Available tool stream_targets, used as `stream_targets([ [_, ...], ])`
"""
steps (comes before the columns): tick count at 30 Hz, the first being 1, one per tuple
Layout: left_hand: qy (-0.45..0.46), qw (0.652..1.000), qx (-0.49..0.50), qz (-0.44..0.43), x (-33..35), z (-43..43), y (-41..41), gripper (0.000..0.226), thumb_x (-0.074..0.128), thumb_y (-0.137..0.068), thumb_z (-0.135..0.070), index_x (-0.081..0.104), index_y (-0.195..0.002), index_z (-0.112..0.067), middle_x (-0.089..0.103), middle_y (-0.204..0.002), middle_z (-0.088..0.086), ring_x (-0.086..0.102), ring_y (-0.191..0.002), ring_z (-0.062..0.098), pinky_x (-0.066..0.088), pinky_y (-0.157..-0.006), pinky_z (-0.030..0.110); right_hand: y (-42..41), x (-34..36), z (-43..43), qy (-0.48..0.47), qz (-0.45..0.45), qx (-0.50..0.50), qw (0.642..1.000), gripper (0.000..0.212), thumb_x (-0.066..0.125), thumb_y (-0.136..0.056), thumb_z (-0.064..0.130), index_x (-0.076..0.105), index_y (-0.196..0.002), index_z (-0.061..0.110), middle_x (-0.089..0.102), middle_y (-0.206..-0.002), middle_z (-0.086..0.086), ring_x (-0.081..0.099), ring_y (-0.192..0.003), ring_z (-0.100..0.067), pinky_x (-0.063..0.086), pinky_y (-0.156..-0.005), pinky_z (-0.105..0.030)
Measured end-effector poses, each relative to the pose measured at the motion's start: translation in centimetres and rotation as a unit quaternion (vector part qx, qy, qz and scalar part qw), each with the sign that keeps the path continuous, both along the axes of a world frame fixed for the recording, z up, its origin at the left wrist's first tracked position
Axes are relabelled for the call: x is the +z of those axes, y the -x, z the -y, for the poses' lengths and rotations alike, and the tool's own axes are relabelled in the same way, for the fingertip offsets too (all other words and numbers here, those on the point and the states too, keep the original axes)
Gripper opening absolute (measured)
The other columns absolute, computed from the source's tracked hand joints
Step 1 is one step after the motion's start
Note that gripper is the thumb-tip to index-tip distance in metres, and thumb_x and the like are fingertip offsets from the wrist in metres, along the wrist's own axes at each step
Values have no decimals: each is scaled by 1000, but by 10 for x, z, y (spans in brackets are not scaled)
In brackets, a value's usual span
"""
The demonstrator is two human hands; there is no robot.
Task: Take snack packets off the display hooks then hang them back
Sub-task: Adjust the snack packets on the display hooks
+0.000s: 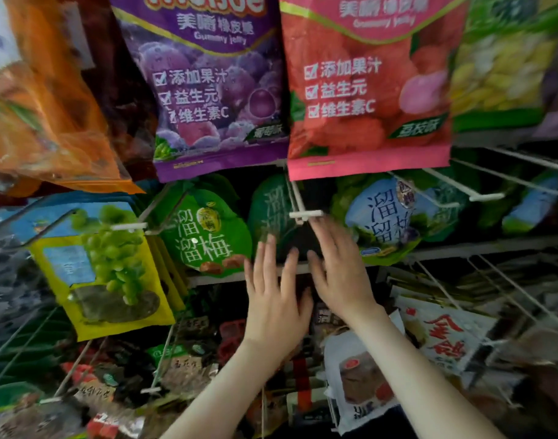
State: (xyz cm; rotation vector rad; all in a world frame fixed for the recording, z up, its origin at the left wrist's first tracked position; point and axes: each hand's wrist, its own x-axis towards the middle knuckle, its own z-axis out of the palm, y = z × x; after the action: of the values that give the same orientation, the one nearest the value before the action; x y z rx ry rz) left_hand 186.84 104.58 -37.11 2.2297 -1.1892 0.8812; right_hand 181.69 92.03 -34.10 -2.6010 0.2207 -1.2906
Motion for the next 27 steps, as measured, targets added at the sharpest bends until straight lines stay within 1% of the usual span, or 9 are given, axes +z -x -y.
stream_targets([
  [2, -9, 998, -69, 1, -10, 12, 20, 56, 50, -83, -29, 34, -133, -9, 17, -149, 21, 21, -137, 39, 28, -108, 59, 14, -4, 19, -44, 89, -68, 993, 36, 47, -91, 16, 38, -126, 11, 52, -120, -17, 42, -113, -25, 44, -93, -42],
  [5, -17, 994, -106, -32, -10, 41, 28, 60, 45, -87, -32, 27, -140, -9, 17, -150, 18, 22, -137, 34, 28, -109, 50, 35, -10, 56, -128, 168, -171, 962, 35, 60, -84, 11, 41, -113, 9, 48, -105, -19, 43, -99, -27, 44, -81, -42],
  [8, 39, 976, -154, -148, 6, 76, 30, 67, 48, -93, -31, 11, -147, -17, 15, -152, 9, 16, -140, 25, 25, -112, 38, 51, -4, 90, -255, 142, -180, 939, 65, 72, -80, 24, 35, -130, 3, 41, -126, -17, 39, -116, -26, 40, -96, -41],
  [12, 129, 906, -224, -336, 35, 111, 31, 79, 60, -90, -18, 5, -146, -20, 30, -147, 9, 34, -133, 19, 33, -97, 5, 54, 18, 123, -456, 71, -46, 886, 100, 76, -75, 29, 7, -147, 26, 16, -154, 1, 22, -139, -15, 27, -108, -31],
  [15, 183, 836, -208, -473, 56, 123, 30, 66, 62, -89, -23, 22, -141, -24, 50, -131, 6, 56, -114, 19, 52, -80, 17, 57, 32, 136, -524, 58, 19, 850, 103, 76, -76, 28, 2, -146, 37, 21, -153, 6, 25, -140, -18, 29, -111, -41],
  [19, 182, 779, -191, -569, 70, 127, 42, 50, 56, -93, -34, 41, -138, -18, 62, -114, 2, 62, -100, 18, 53, -88, 41, 71, 45, 139, -582, 52, 54, 810, 85, 72, -80, 28, 20, -147, 27, 56, -118, 7, 51, -117, -14, 39, -105, -41],
  [21, 199, 747, -190, -605, 72, 122, 49, 55, 53, -95, -33, 34, -144, -16, 57, -128, 2, 58, -111, 17, 50, -95, 41, 79, 49, 137, -575, 44, 38, 816, 87, 74, -77, 32, 22, -147, 29, 46, -135, -1, 46, -125, -17, 37, -106, -43],
  [24, 201, 739, -177, -619, 80, 113, 58, 61, 50, -94, -41, 29, -146, -16, 39, -147, 0, 41, -132, 18, 35, -110, 43, 94, 60, 136, -491, -19, -50, 869, 76, 70, -80, 40, 28, -143, 33, 21, -148, 2, 28, -136, -22, 30, -110, -48],
  [27, 197, 743, -163, -619, 94, 102, 70, 59, 43, -99, -33, 18, -149, -15, 22, -154, -5, 23, -141, 14, 22, -113, 27, 113, 81, 126, -429, -46, -53, 900, 55, 64, -84, 39, 42, -135, 34, 33, -140, 4, 29, -132, -19, 28, -109, -46],
])
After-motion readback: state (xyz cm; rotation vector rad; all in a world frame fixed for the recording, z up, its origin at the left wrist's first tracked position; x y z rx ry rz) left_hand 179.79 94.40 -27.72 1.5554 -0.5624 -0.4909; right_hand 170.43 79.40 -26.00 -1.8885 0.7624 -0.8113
